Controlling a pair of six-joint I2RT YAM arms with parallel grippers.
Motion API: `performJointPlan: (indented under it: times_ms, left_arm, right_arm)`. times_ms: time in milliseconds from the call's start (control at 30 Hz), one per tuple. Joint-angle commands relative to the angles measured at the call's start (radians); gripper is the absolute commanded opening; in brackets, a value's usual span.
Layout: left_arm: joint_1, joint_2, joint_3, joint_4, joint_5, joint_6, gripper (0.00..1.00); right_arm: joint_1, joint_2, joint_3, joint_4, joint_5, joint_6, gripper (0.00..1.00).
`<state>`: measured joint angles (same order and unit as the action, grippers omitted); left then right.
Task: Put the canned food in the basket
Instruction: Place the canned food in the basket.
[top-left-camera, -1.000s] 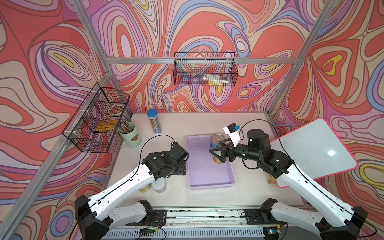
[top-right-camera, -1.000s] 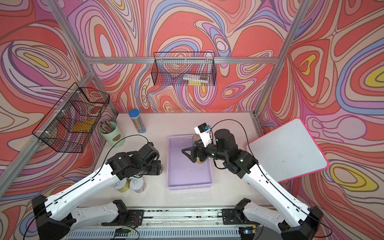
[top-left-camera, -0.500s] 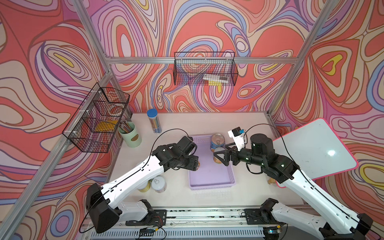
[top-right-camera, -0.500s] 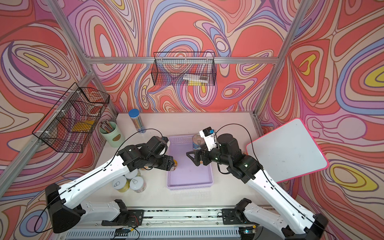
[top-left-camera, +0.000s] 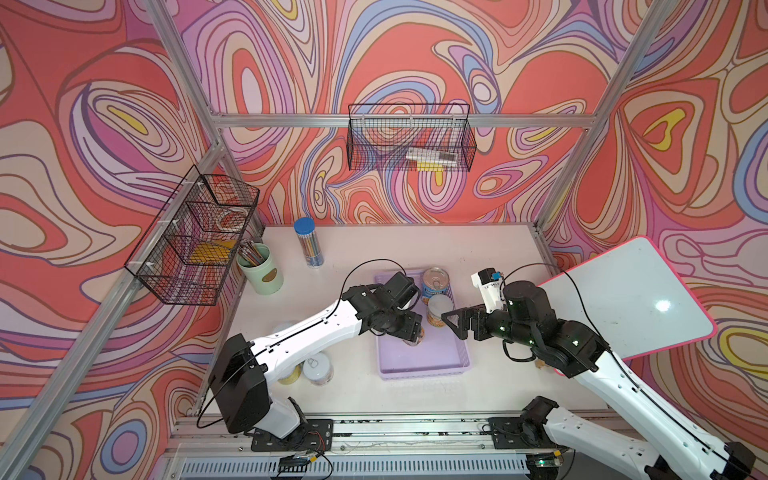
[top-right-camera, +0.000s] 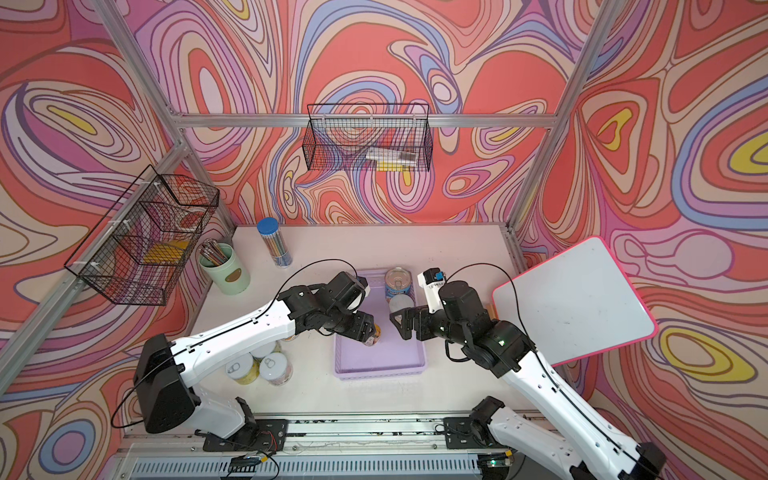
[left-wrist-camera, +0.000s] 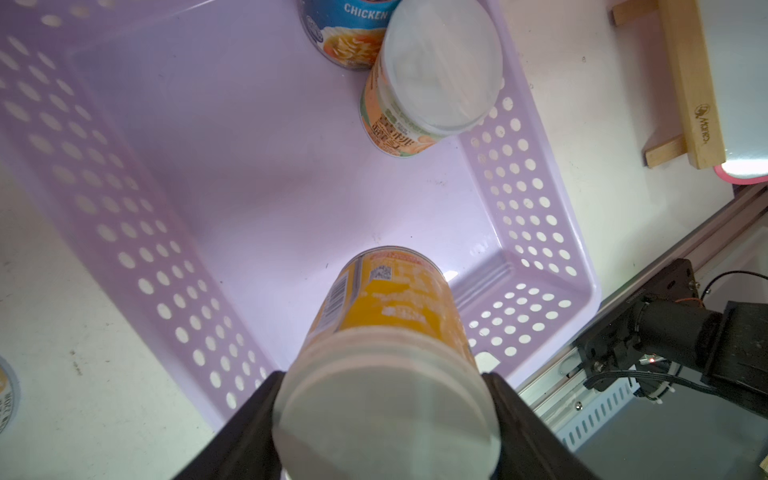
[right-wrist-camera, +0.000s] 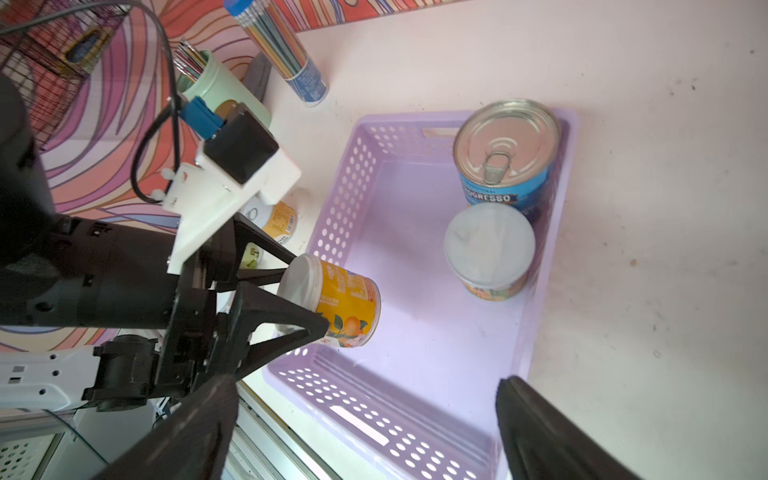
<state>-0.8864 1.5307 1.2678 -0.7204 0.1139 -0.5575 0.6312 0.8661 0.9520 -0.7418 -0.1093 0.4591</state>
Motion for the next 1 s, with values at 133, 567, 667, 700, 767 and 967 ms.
performJointPlan:
  times_ms: [133, 567, 667, 700, 767, 967]
  left_arm:
    - [-0.045, 0.081, 0.041, 0.145, 0.0, -0.057, 0.46]
    - [-0.146, 0.204, 0.089, 0.207, -0.215, -0.141, 0.39]
    - [-0.155, 0.226, 0.098, 0.216, -0.229, -0.149, 0.39]
    - [-0.159, 0.233, 0.103, 0.217, -0.237, -0.151, 0.39]
    - [-0.167, 0.248, 0.115, 0.216, -0.252, -0.154, 0.39]
    - [-0.177, 0.284, 0.149, 0.225, -0.282, -0.165, 0.39]
  right_arm:
    - [-0.001, -0.035, -0.022, -0.14, 0.201, 0.132, 0.98]
    - [-0.006, -0.051, -0.057, -0.147, 0.272, 0.295, 0.98]
    - [-0.026, -0.055, -0.062, -0.138, 0.254, 0.296, 0.98]
    - [-0.034, -0.054, -0.064, -0.131, 0.246, 0.294, 0.98]
    - [-0.061, -0.047, -0.072, -0.113, 0.227, 0.292, 0.98]
    - [-0.17, -0.044, -0.105, -0.031, 0.114, 0.289, 0.98]
